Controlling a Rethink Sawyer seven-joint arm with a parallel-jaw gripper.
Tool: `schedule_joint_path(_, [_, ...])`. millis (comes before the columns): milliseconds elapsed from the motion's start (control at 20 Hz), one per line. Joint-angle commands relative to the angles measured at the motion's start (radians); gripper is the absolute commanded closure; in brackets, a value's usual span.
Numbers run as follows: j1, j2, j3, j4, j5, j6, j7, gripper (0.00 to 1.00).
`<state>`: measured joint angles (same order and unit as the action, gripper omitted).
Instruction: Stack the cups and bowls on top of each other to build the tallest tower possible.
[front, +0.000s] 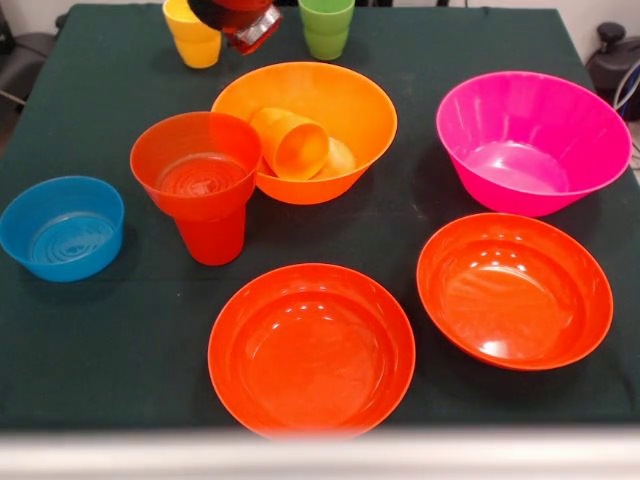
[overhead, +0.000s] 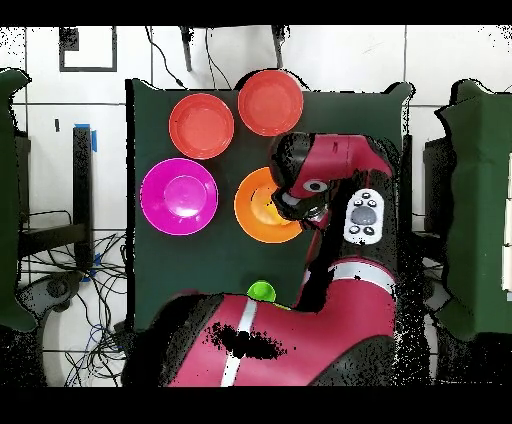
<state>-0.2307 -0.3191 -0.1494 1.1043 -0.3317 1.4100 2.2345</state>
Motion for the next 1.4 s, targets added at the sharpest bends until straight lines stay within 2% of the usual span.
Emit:
schedule_joint_path(50, [0.045,0.085,-0.04,-0.116,-0.085,-0.099,0.259,0.0])
schedule_joint_path(300, [0.097,0.11,-0.116,-0.17,-0.087,-0.049,0.265,0.0])
schedule_joint_path(650, [0.152,0.162,-0.202,-0.29,-0.057,0.08,0.262,0.0])
schedule_joint_path(900, [0.192,0.197,-0.25,-0.316,-0.011,0.125,0.31,0.0])
schedule_joint_path(1050, [0.201,0.201,-0.248,-0.272,0.042,0.112,0.362,0.0])
schedule_joint_path(1400, [0.233,0.247,-0.28,-0.334,0.096,0.196,0.401,0.0])
